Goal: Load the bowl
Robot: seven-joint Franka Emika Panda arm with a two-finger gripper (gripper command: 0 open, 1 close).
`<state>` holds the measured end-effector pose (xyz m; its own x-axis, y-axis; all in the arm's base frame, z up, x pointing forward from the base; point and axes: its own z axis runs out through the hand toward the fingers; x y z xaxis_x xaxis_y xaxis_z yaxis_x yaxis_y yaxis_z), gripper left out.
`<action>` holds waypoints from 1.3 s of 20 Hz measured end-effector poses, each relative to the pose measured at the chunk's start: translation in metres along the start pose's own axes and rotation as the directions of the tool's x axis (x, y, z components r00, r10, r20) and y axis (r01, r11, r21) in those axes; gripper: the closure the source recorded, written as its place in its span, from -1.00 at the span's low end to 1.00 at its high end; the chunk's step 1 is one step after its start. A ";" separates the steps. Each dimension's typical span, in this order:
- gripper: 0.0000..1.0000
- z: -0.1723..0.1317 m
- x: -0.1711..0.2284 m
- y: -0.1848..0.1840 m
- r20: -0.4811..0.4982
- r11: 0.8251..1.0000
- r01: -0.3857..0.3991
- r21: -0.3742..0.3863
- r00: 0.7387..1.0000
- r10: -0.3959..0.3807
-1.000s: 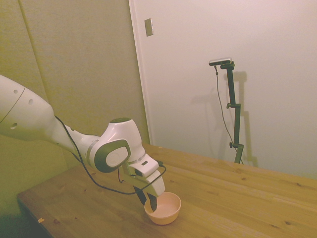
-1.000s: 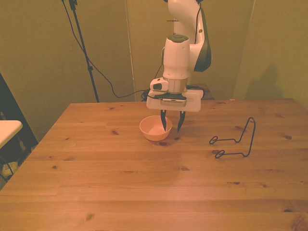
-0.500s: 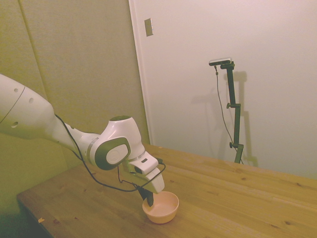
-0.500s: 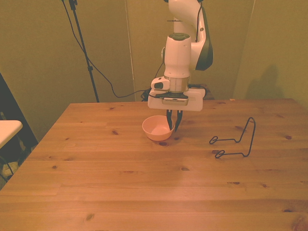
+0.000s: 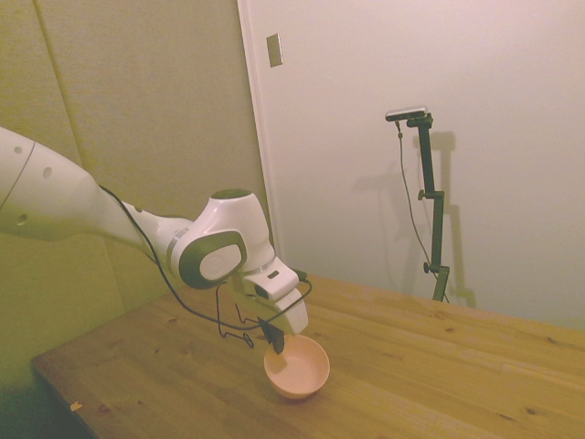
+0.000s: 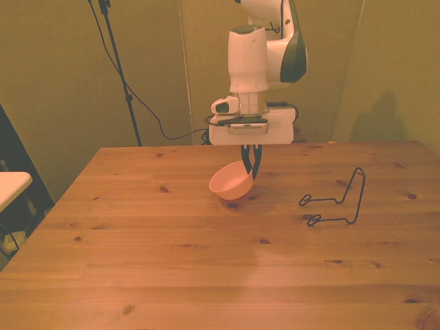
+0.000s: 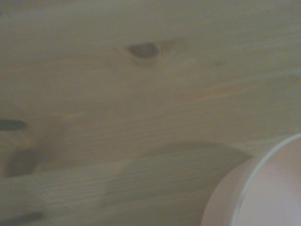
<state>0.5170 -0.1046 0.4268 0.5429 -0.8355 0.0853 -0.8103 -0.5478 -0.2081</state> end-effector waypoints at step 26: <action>1.00 -0.013 -0.049 -0.085 0.320 0.830 0.127 0.543 0.883 -0.344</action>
<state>0.5568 -0.0176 0.4531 0.8289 -0.5346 -0.1649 -0.4839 -0.5372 -0.6908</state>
